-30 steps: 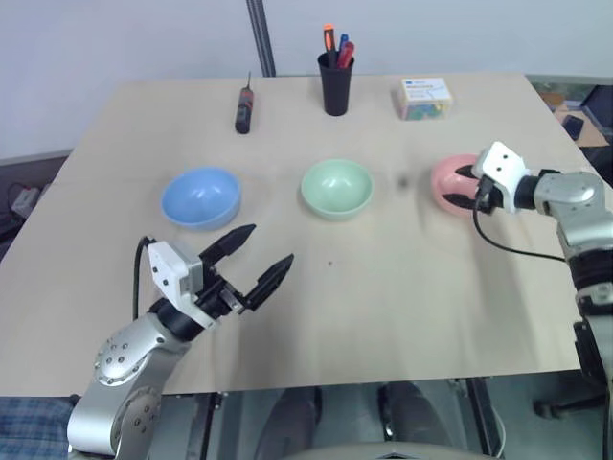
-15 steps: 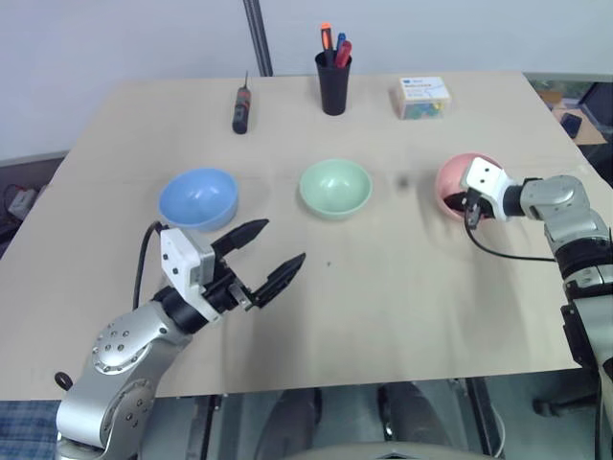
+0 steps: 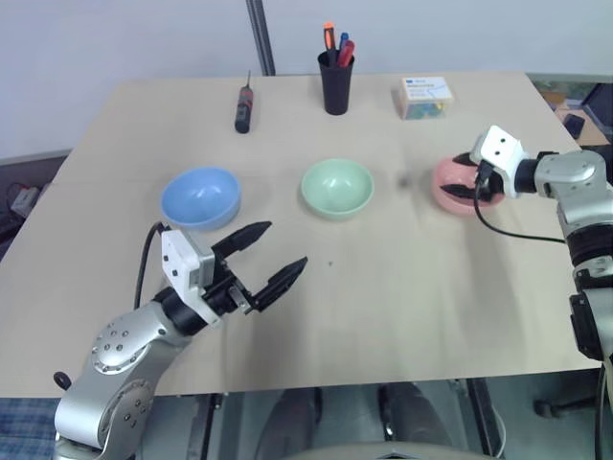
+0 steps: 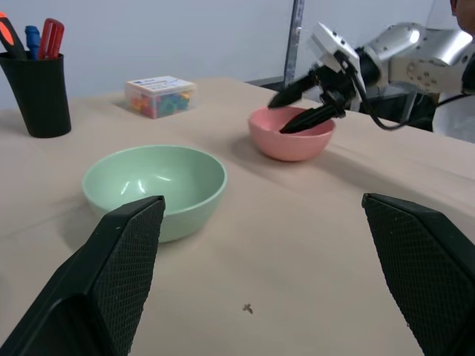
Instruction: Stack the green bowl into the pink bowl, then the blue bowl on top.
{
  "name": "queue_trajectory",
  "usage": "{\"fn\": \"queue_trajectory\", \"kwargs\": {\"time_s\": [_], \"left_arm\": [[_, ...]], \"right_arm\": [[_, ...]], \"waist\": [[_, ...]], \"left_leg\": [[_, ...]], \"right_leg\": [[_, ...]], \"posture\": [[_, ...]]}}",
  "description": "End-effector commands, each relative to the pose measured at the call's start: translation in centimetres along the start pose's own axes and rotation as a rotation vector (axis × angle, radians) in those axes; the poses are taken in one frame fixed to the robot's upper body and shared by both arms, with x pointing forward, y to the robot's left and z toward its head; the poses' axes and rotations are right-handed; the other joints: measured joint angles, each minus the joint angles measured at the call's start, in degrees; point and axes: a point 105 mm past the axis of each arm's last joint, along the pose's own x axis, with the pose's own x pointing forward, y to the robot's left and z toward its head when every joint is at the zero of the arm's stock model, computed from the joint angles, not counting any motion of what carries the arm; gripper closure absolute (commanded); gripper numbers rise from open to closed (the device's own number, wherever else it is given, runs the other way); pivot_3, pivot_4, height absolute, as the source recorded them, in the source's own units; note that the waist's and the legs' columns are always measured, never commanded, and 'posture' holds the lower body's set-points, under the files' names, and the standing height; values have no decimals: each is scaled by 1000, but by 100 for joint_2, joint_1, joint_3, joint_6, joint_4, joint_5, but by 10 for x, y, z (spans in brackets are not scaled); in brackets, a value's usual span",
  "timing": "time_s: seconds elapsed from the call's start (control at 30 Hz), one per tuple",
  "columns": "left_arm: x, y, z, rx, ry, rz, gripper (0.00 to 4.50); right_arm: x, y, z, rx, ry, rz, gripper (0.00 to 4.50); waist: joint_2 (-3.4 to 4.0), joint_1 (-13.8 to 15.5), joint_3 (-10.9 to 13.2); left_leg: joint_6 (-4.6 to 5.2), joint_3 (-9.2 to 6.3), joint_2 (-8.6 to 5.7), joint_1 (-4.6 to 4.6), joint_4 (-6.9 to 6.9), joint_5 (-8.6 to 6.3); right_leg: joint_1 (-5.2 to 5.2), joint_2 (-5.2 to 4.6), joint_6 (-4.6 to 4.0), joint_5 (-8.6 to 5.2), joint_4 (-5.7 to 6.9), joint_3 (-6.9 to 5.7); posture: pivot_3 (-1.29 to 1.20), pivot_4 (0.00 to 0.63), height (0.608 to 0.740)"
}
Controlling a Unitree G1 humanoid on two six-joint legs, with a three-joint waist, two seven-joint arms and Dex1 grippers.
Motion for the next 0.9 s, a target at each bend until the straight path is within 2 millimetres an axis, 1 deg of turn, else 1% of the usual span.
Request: {"fn": "queue_trajectory", "kwargs": {"time_s": [0.03, 0.1, 0.17, 0.27, 0.47, 0.57, 0.67, 0.7, 0.77, 0.8, 0.9], "left_arm": [[-3, 0, 5, 27, -26, -1, 0], [-4, 0, 4, 26, -25, -1, 0], [-5, 0, 2, 24, -24, -1, 0], [-8, -1, 0, 22, -21, 0, 0], [-12, 0, -3, 21, -13, -2, 0], [-12, 1, -4, 26, -12, -4, 0], [-13, 2, -4, 30, -12, -5, 0], [-14, 2, -5, 31, -11, -5, 0], [-16, 2, -6, 33, -8, -3, 0], [-17, 3, -6, 34, -7, -4, 0], [-18, 3, -7, 35, -5, -4, 0]], "right_arm": [[-17, -6, 20, 39, -49, 10, 84], [-17, 3, 25, 83, -55, 55, 84], [-16, 17, 24, 87, -30, 92, 84], [-14, 29, 7, 113, 32, 84, 84], [-8, 37, -25, 80, 139, 41, 84], [-4, 35, -33, 52, 153, 15, 84], [-1, 34, -37, 45, 150, 7, 84], [-1, 34, -38, 44, 146, 4, 588], [0, 36, -41, 43, 144, 12, 1206], [0, 36, -41, 42, 142, 13, 1720], [0, 36, -41, 40, 132, 10, 3071]], "waist": [[0, 2, 0], [0, -2, 0], [0, -4, 0], [0, 7, 0], [0, 5, 0], [0, -4, 0], [0, -4, 0], [0, -4, 0], [0, -6, 0], [0, -6, 0], [0, -3, 0]], "left_leg": [[0, -2, 1, -1, -1, 0], [0, -6, 2, -1, -1, 0], [1, -13, 5, 0, -2, -1], [1, -25, 7, 0, -2, -1], [1, -14, 2, 0, 0, -1], [0, -8, 0, 1, 0, 0], [1, 1, -2, 1, 0, 0], [1, 1, -2, 0, 0, 0], [0, 2, -2, 0, 0, 0], [0, 2, -1, 0, 0, 0], [1, 2, 2, 0, -1, 0]], "right_leg": [[0, 0, 0, 0, -1, -1], [-1, 0, 0, 0, -1, -1], [-1, 0, 0, 0, -1, 2], [-1, 0, 0, 0, -1, 1], [0, -1, 0, 0, 0, -2], [-1, 0, 0, 0, 1, -1], [-1, 0, 0, 0, 1, -1], [0, 0, 0, 0, 0, -2], [-1, 0, 0, 0, 0, 0], [-1, 0, 0, 0, 0, 0], [-1, 0, 0, 0, 0, 0]], "posture": [[0, 150, 740], [0, 150, 740], [0, 150, 740], [0, 150, 740], [0, 150, 740], [0, 150, 740], [0, 150, 740], [0, 150, 740], [0, 150, 740], [0, 150, 740], [0, 150, 740]]}}
